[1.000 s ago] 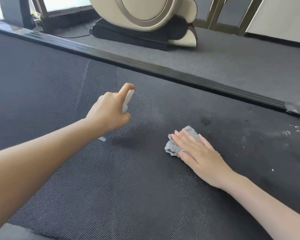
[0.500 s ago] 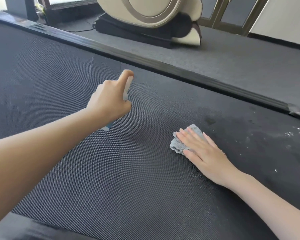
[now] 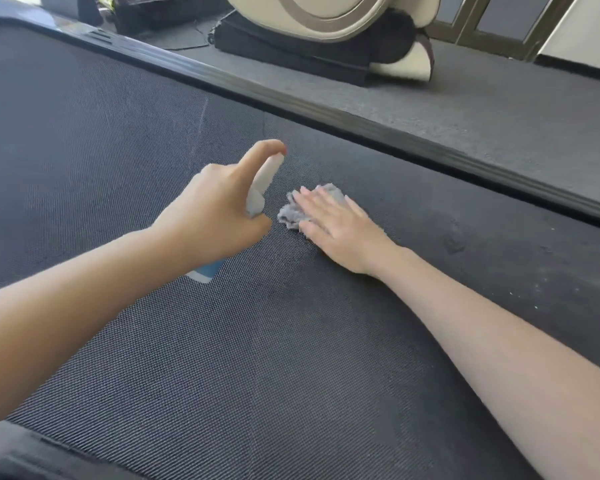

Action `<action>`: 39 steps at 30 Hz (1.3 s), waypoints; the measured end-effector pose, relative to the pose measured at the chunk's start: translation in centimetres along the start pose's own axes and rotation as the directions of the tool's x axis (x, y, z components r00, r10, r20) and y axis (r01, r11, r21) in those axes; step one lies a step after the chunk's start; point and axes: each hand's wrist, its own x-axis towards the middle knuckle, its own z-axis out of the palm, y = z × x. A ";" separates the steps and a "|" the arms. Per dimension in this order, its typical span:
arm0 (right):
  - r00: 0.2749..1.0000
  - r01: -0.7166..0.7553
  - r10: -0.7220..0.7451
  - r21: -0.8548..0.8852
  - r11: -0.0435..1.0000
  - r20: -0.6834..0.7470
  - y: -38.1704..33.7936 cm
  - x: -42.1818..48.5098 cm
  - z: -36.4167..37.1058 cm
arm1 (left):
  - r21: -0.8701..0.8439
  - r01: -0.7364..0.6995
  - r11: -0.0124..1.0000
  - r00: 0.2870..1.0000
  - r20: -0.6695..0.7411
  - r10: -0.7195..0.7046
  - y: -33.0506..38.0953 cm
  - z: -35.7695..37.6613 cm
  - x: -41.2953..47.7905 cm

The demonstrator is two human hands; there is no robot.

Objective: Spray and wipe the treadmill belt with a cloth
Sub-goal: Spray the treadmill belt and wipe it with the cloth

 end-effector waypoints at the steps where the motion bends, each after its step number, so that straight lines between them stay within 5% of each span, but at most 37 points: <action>1: 0.999 -0.052 0.052 -0.015 0.999 0.002 0.9 1.3 -0.2 | -0.003 0.004 1.000 1.000 0.008 -0.004 0.1 0.0 -0.1; 6: 0.992 -0.123 0.123 -0.020 0.992 0.011 1.4 2.4 -0.5 | -0.013 0.005 1.000 1.000 0.022 -0.005 0.7 -0.2 -0.6; 15: 0.974 0.190 -0.198 0.083 0.978 0.107 -3.3 -13.9 -0.5 | -0.051 -0.017 0.999 1.000 0.008 0.018 0.9 -1.3 -1.3; 19: 0.993 0.073 -0.075 0.030 0.997 0.089 -2.2 -13.9 -0.7 | -0.049 -0.021 0.999 1.000 0.012 0.021 0.6 -1.0 -1.4; 28: 0.951 -0.309 0.309 0.004 0.951 -0.021 3.6 1.2 -0.8 | -0.047 0.020 0.999 0.999 0.033 -0.018 0.4 -1.2 -1.9; 39: 0.993 0.089 -0.097 0.106 0.990 0.071 -5.0 -12.7 -0.5 | -0.112 -0.037 0.993 0.999 0.002 0.037 2.2 -2.4 -2.2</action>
